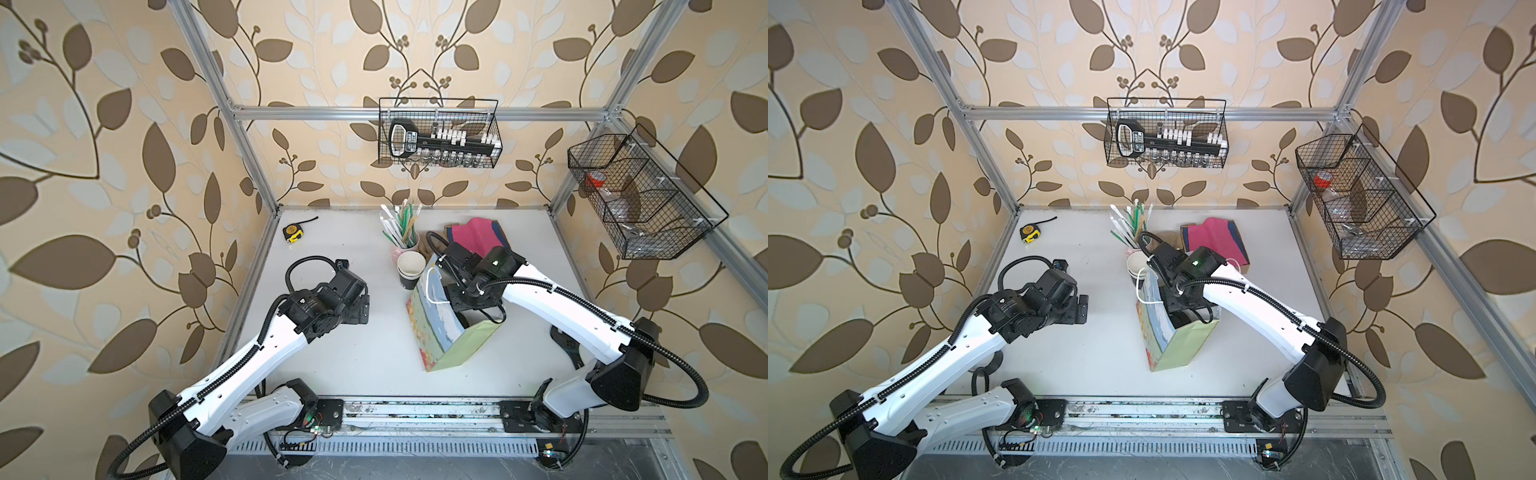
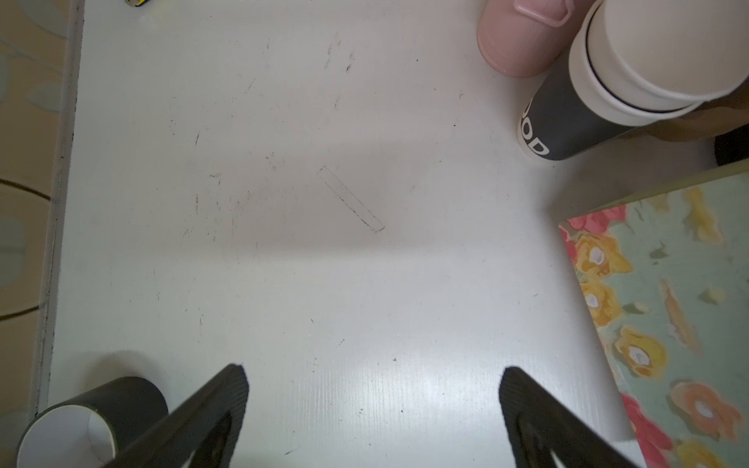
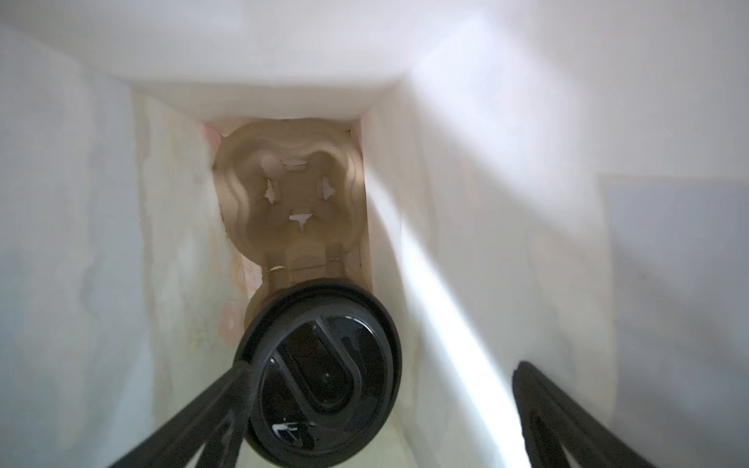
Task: Pack a coffee takeout order
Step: Place the coffee cup in the cup tray.
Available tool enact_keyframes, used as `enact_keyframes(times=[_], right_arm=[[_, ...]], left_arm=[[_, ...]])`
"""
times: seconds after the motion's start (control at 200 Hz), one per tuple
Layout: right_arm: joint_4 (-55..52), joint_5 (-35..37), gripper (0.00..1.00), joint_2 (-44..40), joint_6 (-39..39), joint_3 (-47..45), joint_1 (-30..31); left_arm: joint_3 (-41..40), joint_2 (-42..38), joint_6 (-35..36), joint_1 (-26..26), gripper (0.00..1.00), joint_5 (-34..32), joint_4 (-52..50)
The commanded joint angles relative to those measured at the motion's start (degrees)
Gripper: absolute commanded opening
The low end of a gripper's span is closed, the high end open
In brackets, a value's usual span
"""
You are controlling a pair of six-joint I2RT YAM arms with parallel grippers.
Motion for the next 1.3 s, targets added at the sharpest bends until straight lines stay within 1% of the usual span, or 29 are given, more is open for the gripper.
enact_keyframes(times=[0.0, 0.16, 0.46, 0.66, 0.935, 0.995, 1.1, 1.295], right_arm=[[-2.66, 2.86, 1.00, 0.42, 0.25, 1.15, 1.04], [-2.75, 3.64, 1.00, 1.51, 0.87, 1.59, 2.44], [-5.21, 7.51, 1.00, 2.10, 1.05, 6.95, 4.60], [-7.81, 8.84, 1.00, 3.51, 2.14, 11.40, 6.71], [-10.52, 8.93, 1.00, 1.92, 2.32, 19.59, 6.68], [-10.33, 8.57, 0.99, 1.21, 1.99, 21.22, 6.84], [-9.91, 5.93, 0.95, 0.63, 0.81, 24.68, 6.77], [-9.08, 2.60, 0.86, 2.39, -2.70, 34.78, 7.14]], left_arm=[[-0.21, -0.07, 1.22, 0.65, 0.99, 0.02, -0.51], [-0.24, -0.14, 1.16, 0.71, 0.99, -0.01, -0.52], [-0.22, -0.27, 1.17, 0.71, 0.99, 0.08, -0.52], [-0.18, -0.27, 1.21, 0.70, 0.99, 0.00, -0.51], [-0.25, -0.49, 1.16, 0.68, 0.99, 0.02, -0.51], [-0.15, -0.49, 1.16, 0.70, 0.99, 0.06, -0.51], [-0.20, -0.75, 1.08, 0.68, 0.99, -0.20, -0.46], [-0.24, -1.54, 0.86, 0.75, 0.99, -0.81, -0.41]])
